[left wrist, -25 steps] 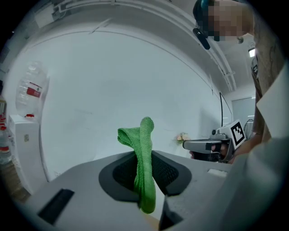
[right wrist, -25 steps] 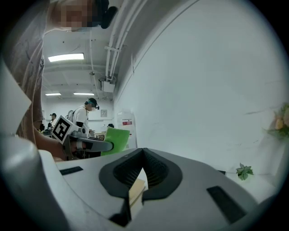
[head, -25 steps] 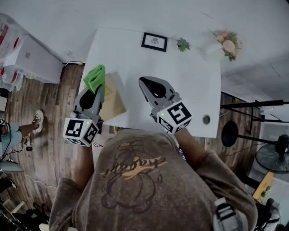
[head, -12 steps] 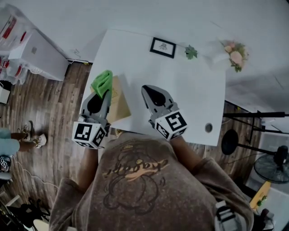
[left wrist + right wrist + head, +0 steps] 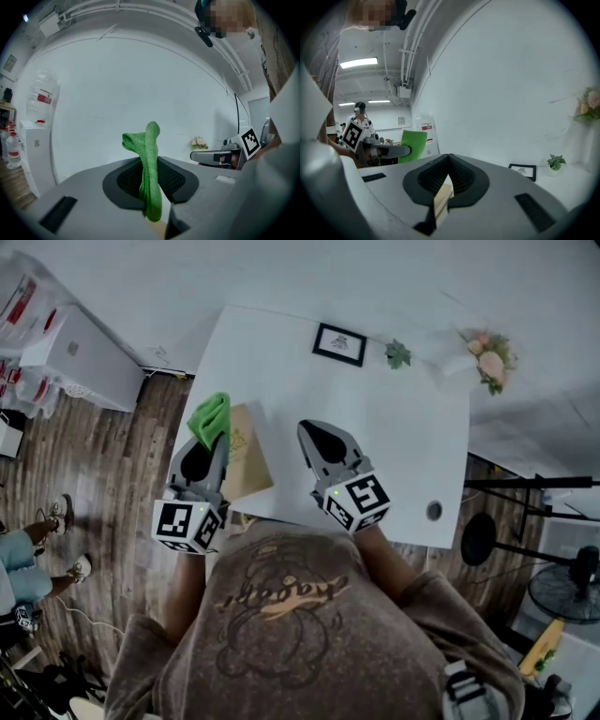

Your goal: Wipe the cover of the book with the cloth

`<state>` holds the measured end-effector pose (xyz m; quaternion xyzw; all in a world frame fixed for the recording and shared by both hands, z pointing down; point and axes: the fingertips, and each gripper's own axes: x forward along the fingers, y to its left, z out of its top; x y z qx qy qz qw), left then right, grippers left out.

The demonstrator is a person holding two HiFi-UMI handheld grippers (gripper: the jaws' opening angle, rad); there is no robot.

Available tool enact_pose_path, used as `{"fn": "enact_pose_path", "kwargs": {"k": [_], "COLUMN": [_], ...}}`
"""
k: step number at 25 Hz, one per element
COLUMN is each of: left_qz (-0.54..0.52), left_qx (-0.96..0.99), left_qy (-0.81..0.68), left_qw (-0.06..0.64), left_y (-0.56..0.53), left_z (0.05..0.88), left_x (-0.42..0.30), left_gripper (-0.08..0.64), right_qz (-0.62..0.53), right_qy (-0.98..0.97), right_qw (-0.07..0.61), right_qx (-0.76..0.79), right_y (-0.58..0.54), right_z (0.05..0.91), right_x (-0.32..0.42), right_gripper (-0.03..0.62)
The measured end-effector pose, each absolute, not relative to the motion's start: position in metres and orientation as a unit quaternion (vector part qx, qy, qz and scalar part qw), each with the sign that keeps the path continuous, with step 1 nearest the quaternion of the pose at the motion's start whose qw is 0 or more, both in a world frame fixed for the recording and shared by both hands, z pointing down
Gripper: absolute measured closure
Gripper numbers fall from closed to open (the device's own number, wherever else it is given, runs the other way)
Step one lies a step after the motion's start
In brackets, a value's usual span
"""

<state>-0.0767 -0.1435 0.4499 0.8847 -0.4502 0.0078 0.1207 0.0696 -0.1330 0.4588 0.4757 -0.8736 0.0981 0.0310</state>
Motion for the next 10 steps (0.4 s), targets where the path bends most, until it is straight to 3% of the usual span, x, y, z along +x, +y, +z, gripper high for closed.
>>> {"fn": "enact_pose_path", "kwargs": {"k": [10], "left_qz": [0.012], "left_qx": [0.876], "left_qy": [-0.466], "left_qw": [0.122], "left_y": [-0.1468], "left_z": [0.4514], "left_x": [-0.0830], "left_gripper": [0.491], "right_qz": [0.101], "right_qy": [-0.873], "right_qw": [0.034], "right_qx": [0.477], "right_y": [-0.1352], "right_z": [0.4644], "right_x": [0.0693], "right_gripper": [0.592]}}
